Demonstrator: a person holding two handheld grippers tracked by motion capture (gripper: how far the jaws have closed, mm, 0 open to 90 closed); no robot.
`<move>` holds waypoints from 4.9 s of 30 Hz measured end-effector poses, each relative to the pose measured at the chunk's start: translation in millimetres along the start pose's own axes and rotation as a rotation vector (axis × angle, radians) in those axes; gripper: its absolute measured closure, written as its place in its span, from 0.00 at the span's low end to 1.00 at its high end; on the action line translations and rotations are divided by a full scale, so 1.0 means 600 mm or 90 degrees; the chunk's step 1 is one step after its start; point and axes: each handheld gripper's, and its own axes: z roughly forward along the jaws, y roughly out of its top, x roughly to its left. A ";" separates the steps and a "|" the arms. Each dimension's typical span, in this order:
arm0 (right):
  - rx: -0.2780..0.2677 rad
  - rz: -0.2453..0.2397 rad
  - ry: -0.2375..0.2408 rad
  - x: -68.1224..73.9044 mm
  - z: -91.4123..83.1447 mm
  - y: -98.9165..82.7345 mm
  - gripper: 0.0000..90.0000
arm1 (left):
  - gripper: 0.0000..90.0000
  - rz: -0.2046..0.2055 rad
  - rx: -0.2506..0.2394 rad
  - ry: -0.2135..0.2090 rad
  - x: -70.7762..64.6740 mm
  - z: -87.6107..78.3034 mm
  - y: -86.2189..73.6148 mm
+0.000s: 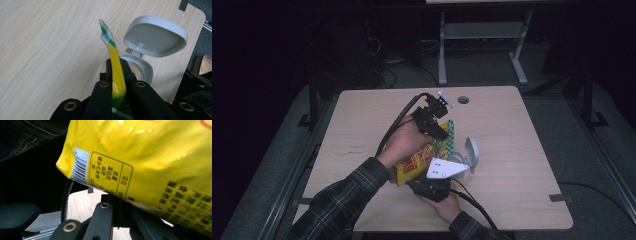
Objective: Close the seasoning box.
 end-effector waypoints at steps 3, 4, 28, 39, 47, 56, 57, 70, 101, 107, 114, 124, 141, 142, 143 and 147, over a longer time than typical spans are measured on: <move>0.001 0.001 0.000 0.000 0.000 0.000 1.00 | 1.00 0.001 -0.001 0.000 0.000 0.000 0.000; 0.001 0.001 0.000 0.000 0.000 0.000 1.00 | 1.00 0.000 -0.002 0.001 0.000 0.000 0.000; 0.000 -0.001 -0.002 -0.001 -0.001 0.000 1.00 | 1.00 0.003 -0.005 0.003 -0.001 0.000 0.001; -0.002 -0.003 -0.001 -0.002 -0.001 0.001 1.00 | 1.00 0.004 -0.007 0.002 -0.003 0.001 0.002; -0.002 -0.005 -0.002 -0.002 -0.002 0.001 1.00 | 1.00 0.004 -0.007 0.003 -0.002 0.001 0.002; -0.002 -0.005 -0.001 -0.002 -0.001 0.001 1.00 | 1.00 0.006 -0.006 0.003 -0.003 0.000 0.002; -0.002 -0.005 -0.001 -0.002 -0.002 0.001 1.00 | 1.00 0.006 -0.006 0.003 -0.003 0.000 0.003; -0.002 -0.001 -0.001 -0.001 -0.002 0.001 1.00 | 1.00 0.004 -0.005 0.005 -0.003 0.002 0.004; -0.007 -0.001 -0.002 0.000 -0.004 0.004 1.00 | 1.00 0.007 0.001 0.008 -0.006 0.002 0.009; -0.007 0.000 0.000 0.000 -0.003 0.004 1.00 | 1.00 0.007 0.004 0.009 -0.006 0.003 0.010; -0.009 0.000 0.001 0.001 -0.003 0.005 1.00 | 1.00 0.011 0.007 0.009 -0.006 0.002 0.011; -0.010 0.000 0.001 0.001 -0.004 0.005 1.00 | 1.00 0.013 0.010 0.011 -0.007 0.004 0.012; -0.012 -0.002 0.002 0.002 -0.003 0.005 1.00 | 1.00 0.012 0.010 0.012 -0.008 0.006 0.012; -0.012 -0.002 0.002 0.002 -0.003 0.005 1.00 | 1.00 0.011 0.011 0.011 -0.007 0.005 0.013; -0.012 -0.002 0.002 0.002 -0.003 0.005 1.00 | 1.00 0.011 0.011 0.010 -0.007 0.005 0.013; -0.012 -0.002 0.002 0.002 -0.003 0.005 1.00 | 1.00 0.010 0.013 0.009 -0.007 0.006 0.013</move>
